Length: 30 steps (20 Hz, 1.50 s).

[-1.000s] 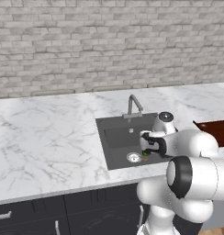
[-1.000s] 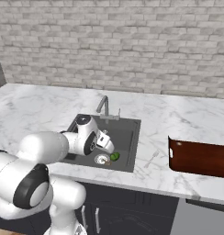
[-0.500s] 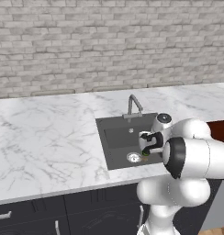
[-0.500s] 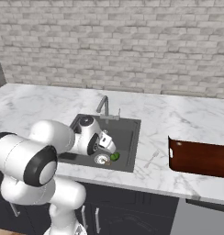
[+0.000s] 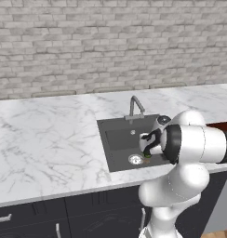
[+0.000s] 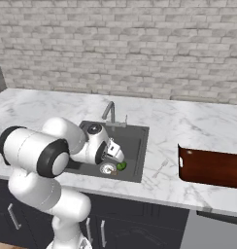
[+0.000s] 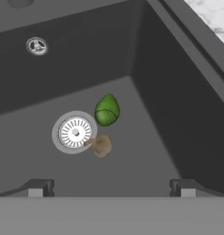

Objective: Pick up all produce items and place them in the sink. Turn on the sink faucet to wash them. Then turn the sink off and put them in the tray.

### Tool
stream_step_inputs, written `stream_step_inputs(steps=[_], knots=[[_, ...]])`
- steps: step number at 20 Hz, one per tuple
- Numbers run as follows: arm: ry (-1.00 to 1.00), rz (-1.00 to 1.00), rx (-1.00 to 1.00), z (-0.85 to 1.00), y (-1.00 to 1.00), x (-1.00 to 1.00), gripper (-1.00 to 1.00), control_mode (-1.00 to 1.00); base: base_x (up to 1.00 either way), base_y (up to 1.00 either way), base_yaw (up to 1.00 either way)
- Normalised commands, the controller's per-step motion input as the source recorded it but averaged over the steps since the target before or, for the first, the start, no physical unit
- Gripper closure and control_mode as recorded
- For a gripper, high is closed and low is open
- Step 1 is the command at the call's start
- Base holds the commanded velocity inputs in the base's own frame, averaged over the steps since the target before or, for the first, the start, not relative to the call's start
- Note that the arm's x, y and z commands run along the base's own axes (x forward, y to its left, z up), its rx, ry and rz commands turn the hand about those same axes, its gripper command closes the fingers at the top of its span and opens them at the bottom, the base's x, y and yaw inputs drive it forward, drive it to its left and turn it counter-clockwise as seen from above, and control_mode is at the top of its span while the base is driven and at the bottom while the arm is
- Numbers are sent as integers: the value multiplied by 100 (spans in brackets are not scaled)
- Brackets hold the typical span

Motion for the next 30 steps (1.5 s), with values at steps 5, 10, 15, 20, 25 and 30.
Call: stream_step_inputs(steps=[5,10,15,20,25,30], knots=[[0,0,0,-12,0,14,-100,-100,0,0,0],[0,0,0,-13,0,18,-100,-100,0,0,0],[0,0,1,-12,0,16,-100,-100,0,0,0],[0,0,2,-10,-4,7,-100,-100,0,0,0],[0,0,3,-13,-12,0,-100,-100,0,0,0],[-4,0,2,-9,-15,0,-100,-100,0,0,0]])
